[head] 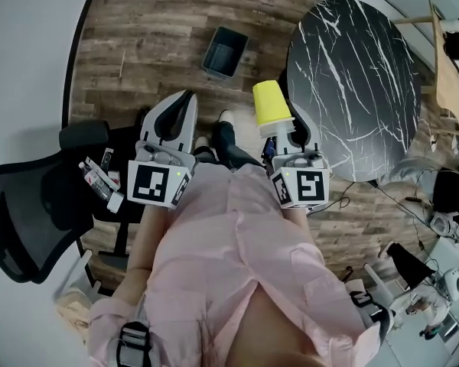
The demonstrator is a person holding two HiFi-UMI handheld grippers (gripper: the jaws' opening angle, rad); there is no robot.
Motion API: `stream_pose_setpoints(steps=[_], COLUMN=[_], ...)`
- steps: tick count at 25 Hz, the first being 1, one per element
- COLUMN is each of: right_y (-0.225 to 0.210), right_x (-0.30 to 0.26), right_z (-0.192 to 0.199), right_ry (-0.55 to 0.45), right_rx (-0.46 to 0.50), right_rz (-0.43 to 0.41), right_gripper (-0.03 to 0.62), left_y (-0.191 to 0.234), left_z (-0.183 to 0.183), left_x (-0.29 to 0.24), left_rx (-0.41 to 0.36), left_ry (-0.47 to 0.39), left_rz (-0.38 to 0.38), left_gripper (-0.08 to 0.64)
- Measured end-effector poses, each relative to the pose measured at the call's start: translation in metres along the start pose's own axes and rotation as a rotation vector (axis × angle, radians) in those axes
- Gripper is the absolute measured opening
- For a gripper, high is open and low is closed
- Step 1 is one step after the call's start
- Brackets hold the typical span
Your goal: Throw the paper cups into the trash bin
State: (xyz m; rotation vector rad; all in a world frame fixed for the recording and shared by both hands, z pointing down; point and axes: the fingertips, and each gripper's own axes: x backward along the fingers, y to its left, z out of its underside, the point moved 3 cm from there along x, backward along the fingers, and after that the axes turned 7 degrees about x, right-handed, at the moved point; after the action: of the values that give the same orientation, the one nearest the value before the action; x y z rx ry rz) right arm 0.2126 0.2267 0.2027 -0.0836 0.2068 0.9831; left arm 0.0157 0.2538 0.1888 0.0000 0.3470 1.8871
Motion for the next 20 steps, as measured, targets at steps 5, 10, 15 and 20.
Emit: stream_pose_setpoints(steps=[5, 10, 15, 20], right_y=[-0.024, -0.037, -0.045, -0.044], right_x=[-0.015, -0.021, -0.026, -0.040], right_z=[0.001, 0.004, 0.005, 0.007], right_ry=[0.001, 0.012, 0.012, 0.032], right_rx=[0.007, -0.013, -0.039, -0.047], right_rz=[-0.017, -0.020, 0.002, 0.013], right_gripper=[0.041, 0.041, 0.041, 0.041], left_y=[0.000, 0.004, 0.010, 0.019], left_z=[0.003, -0.002, -0.012, -0.012], left_x=[-0.023, -0.036, -0.042, -0.052], left_rx=[0.025, 0.021, 0.015, 0.032], left_ry=[0.009, 0.019, 0.010, 0.019], left_rz=[-0.039, -0.070, -0.077, -0.053], left_gripper=[0.017, 0.017, 0.017, 0.017])
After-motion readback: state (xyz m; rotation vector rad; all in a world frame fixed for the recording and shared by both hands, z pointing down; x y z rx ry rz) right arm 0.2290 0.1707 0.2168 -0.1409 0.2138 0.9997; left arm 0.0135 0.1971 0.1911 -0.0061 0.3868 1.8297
